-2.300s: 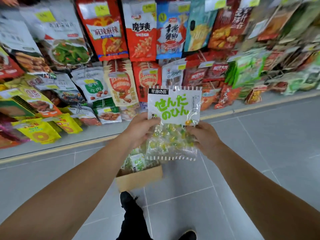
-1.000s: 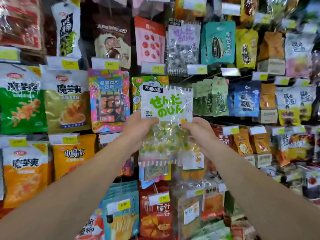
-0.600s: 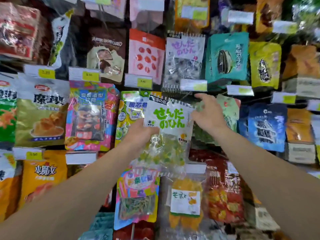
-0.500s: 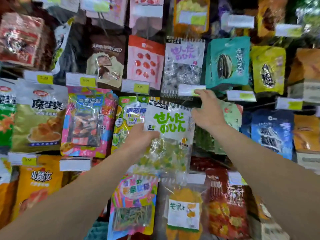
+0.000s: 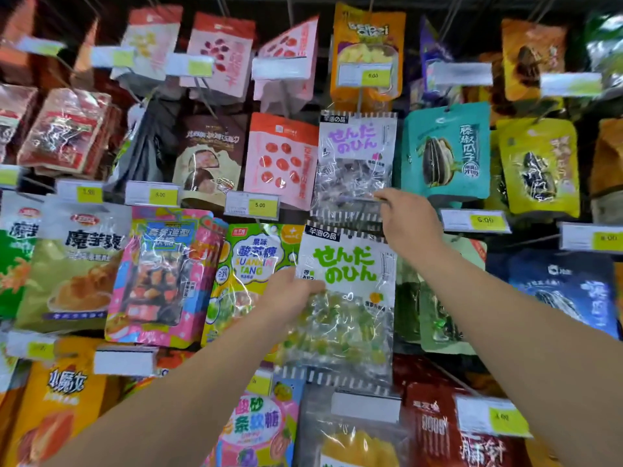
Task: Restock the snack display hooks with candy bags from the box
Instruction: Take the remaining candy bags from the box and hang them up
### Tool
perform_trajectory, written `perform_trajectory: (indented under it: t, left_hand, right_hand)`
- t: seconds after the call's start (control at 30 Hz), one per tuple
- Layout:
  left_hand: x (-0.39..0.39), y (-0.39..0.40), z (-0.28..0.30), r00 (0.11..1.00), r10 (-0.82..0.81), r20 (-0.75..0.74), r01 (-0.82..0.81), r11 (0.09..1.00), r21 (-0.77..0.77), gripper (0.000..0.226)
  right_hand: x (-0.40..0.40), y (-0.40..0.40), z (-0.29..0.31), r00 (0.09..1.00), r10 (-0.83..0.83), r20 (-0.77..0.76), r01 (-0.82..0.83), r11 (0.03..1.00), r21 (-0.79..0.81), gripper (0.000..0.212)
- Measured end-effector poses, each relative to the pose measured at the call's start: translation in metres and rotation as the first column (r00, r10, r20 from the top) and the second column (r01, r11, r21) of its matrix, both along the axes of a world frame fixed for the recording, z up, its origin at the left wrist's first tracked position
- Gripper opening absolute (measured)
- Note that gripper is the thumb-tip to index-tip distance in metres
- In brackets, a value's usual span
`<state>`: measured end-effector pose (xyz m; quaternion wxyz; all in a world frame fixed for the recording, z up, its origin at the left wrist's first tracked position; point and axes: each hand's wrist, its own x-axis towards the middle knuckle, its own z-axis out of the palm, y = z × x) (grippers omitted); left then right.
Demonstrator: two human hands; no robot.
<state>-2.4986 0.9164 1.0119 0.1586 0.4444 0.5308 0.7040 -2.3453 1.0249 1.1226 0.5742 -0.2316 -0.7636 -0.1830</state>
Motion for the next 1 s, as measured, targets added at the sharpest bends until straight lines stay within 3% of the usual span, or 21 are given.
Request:
perform_trajectory:
  t: [0.13,0.33,0.57,0.73,0.9,1.0]
  left_hand:
    - [0.008,0.012,0.013,0.999,-0.041,-0.016,0.041,0.999,-0.008,0.018]
    - [0.014,0.019,0.012,0.994,-0.071,-0.078,0.072,0.997,0.013,0.008]
    - [0.001,0.019,0.011,0.999,-0.035,0.024,0.033,0.997,0.067,0.019]
    - [0.005,0.030,0.022,0.999,-0.045,0.013,0.045,0.999,-0.010,0.007]
    - [0.009,0.039,0.025,0.996,-0.041,0.079,0.045,0.998,-0.050,0.036]
    - [0.009,0.039,0.022,0.986,-0.046,0.163,0.054,0.997,-0.048,0.022]
  right_hand:
    - [0.006,0.000,0.007,0.993,0.025,-0.118,-0.024,1.000,0.011,0.024]
    - [0.013,-0.002,0.008,0.994,0.038,-0.102,-0.038,0.999,0.008,0.025]
    - [0.014,-0.005,0.008,0.992,0.066,-0.108,-0.069,0.997,-0.024,0.024]
    - [0.014,-0.006,0.008,0.991,0.075,-0.114,-0.080,0.996,-0.039,0.025]
    - [0.015,-0.006,0.004,0.990,0.095,-0.108,-0.100,0.994,-0.041,0.025]
    - [0.016,-0.006,0.002,0.989,0.110,-0.099,-0.114,0.993,-0.039,0.023]
